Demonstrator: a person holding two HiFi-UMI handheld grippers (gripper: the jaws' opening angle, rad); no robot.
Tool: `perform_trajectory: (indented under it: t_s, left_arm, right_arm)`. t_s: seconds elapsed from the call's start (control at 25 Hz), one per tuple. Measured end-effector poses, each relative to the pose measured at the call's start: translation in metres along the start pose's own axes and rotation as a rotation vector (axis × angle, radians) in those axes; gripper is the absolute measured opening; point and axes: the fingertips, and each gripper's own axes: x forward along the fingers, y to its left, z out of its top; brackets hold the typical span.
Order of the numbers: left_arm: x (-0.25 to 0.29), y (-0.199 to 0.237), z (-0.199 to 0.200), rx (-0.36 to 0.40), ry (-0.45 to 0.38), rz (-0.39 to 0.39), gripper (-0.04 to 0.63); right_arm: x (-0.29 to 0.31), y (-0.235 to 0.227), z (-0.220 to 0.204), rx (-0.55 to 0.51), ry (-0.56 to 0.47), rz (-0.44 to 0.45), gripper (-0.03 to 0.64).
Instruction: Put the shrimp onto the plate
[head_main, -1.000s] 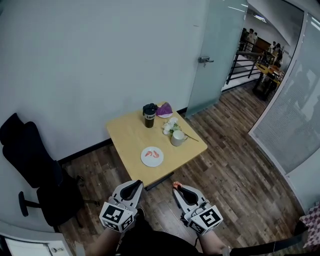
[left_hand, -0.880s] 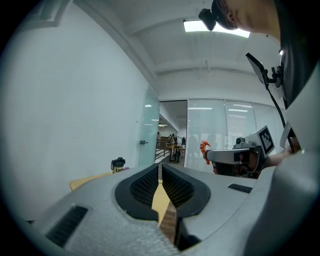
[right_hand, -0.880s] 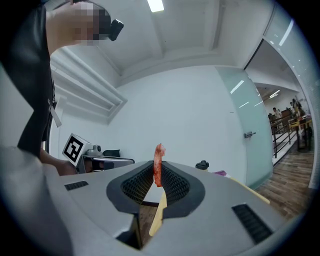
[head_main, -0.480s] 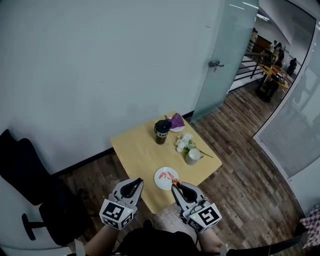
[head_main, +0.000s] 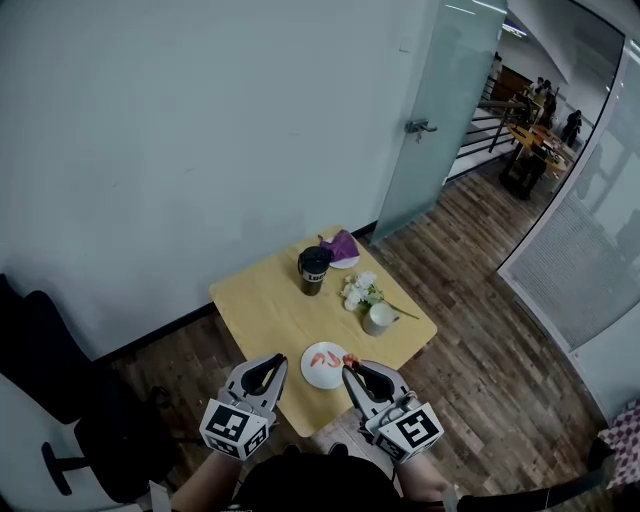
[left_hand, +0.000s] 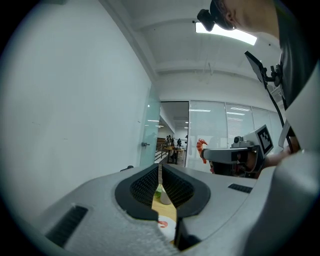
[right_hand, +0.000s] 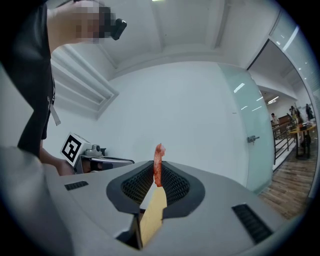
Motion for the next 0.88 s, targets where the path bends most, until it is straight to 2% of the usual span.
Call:
perform_trajectory:
  t_s: [0.12,0.4,0.56,0.88]
  left_arm:
    - [0.004,-0.011,0.001,-0.007,-0.007,0.011,0.023]
    - [0.008,-0.023,0.001,-0.007,-0.006,0.031,0.023]
    - [0.009,-0.023,0.0,-0.004,0.006,0.046,0.023]
    - [0.008,-0.016,-0.004,-0.011,0.011,0.064,0.023]
  right_arm:
    - [-0.007,-0.004,0.009,0.0,-0.01,0.004,0.046]
    - [-0.016,-0.011,-0.004,-0.017,0.013,0.043,0.046]
    - [-0.013,-0.012,0.01,-0.002,-0.021,0.05,0.046]
    - [-0.008,-0.019,-0.008,-0.007,0.018,0.054,0.046]
